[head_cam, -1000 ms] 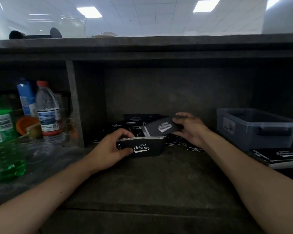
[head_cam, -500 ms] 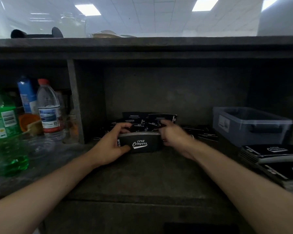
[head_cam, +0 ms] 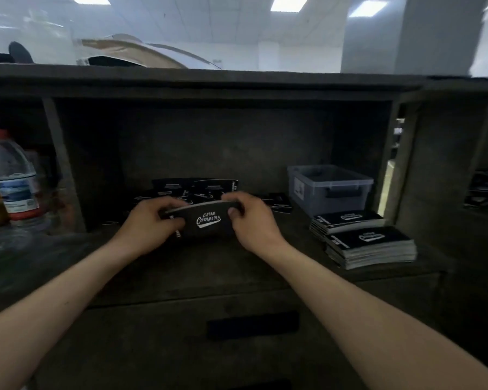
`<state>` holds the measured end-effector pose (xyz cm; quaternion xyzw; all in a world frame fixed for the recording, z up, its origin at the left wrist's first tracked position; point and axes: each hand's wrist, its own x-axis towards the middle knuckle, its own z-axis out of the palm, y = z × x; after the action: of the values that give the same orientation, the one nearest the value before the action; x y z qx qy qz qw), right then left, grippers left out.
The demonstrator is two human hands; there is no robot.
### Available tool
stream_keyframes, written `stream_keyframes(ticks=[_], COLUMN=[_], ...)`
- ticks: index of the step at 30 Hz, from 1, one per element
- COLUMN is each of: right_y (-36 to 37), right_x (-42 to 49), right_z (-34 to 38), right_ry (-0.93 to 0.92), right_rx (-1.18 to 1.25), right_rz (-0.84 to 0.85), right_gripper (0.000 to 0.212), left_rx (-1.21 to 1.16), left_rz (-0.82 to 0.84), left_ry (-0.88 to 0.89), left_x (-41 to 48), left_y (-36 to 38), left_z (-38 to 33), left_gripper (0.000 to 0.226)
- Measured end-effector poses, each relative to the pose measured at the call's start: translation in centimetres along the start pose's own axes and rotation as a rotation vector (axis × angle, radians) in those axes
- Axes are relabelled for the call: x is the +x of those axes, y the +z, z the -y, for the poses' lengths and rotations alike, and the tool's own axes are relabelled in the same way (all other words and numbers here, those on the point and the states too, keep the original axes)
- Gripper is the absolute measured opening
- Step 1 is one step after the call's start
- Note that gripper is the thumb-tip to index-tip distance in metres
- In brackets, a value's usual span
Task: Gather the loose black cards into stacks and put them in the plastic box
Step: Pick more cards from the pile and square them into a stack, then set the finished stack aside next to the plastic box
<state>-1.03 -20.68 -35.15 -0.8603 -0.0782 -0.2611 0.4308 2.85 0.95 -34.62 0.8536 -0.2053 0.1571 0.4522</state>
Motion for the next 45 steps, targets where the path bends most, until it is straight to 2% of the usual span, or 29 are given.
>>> stream_keyframes(ticks=[2, 5, 8, 12, 14, 16, 19, 22, 25, 28, 32, 34, 36, 39, 42, 45], right_y=[-3.6, -9.7, -15.3, -21.0, -22.5, -22.9, -22.1, -20.9, -18.8, -15.1, -8.5, -4.8, -1.3, 2.8, 4.6, 5.4], right_x=[-1.1, -2.0, -1.9, -0.9, -0.5, -0.3, -0.2, 0.1, 0.6, 1.8, 4.2, 5.8, 7.5, 9.8, 11.8, 13.0], right_z=[-0.4, -1.6, -3.7, -6.3, -7.5, -8.6, -9.8, -10.2, -9.3, -7.5, -4.9, -4.2, -4.0, -4.7, -6.7, -8.5], right_ry=[-0.033, 0.014, 0.166, 0.361, 0.400, 0.409, 0.429, 0.408, 0.210, 0.033, -0.011, 0.013, 0.079, 0.286, 0.492, 0.558], right_rx=[-0.023, -0.059, -0.077, -0.087, -0.112, -0.205, -0.500, -0.688, -0.872, -0.833, -0.709, -0.671, -0.652, -0.647, -0.653, -0.724], right_rz=[-0.069, -0.133, -0.153, -0.255, -0.307, -0.316, -0.205, -0.170, -0.235, -0.166, 0.074, 0.156, 0.235, 0.302, 0.247, 0.253], right_gripper=[0.031, 0.030, 0.031, 0.037, 0.034, 0.024, 0.018, 0.023, 0.035, 0.028, 0.036, 0.043, 0.056, 0.079, 0.092, 0.099], left_rx=[-0.118, -0.279, -0.375, -0.512, -0.528, -0.382, -0.049, -0.039, -0.014, 0.189, 0.507, 0.702, 0.825, 0.789, 0.759, 0.790], left_rz=[-0.015, 0.085, 0.165, 0.176, 0.167, 0.147, 0.165, 0.147, 0.061, 0.046, 0.039, 0.042, 0.047, 0.085, 0.158, 0.252], left_ry=[-0.032, -0.108, -0.154, -0.242, -0.227, -0.136, -0.003, 0.052, 0.118, 0.153, 0.055, -0.057, -0.242, -0.493, -0.587, -0.593], left_x=[-0.2, -0.4, -0.1, 1.8, 3.1, 4.2, 5.0, 5.4, 5.8, 6.4, 7.5, 7.8, 7.8, 7.9, 8.6, 10.0], left_y=[1.9, 5.4, 9.6, 14.7, 17.1, 19.3, 21.5, 21.7, 19.3, 15.2, 8.7, 5.9, 3.4, 0.6, -0.4, -0.1], left_z=[-2.9, -7.8, -11.9, -15.7, -16.6, -16.5, -15.0, -13.3, -11.0, -7.2, -1.1, 1.9, 4.5, 7.5, 9.3, 9.9], left_gripper=[0.032, 0.028, 0.028, 0.026, 0.020, 0.020, 0.014, 0.018, 0.015, 0.016, 0.031, 0.051, 0.071, 0.090, 0.097, 0.099])
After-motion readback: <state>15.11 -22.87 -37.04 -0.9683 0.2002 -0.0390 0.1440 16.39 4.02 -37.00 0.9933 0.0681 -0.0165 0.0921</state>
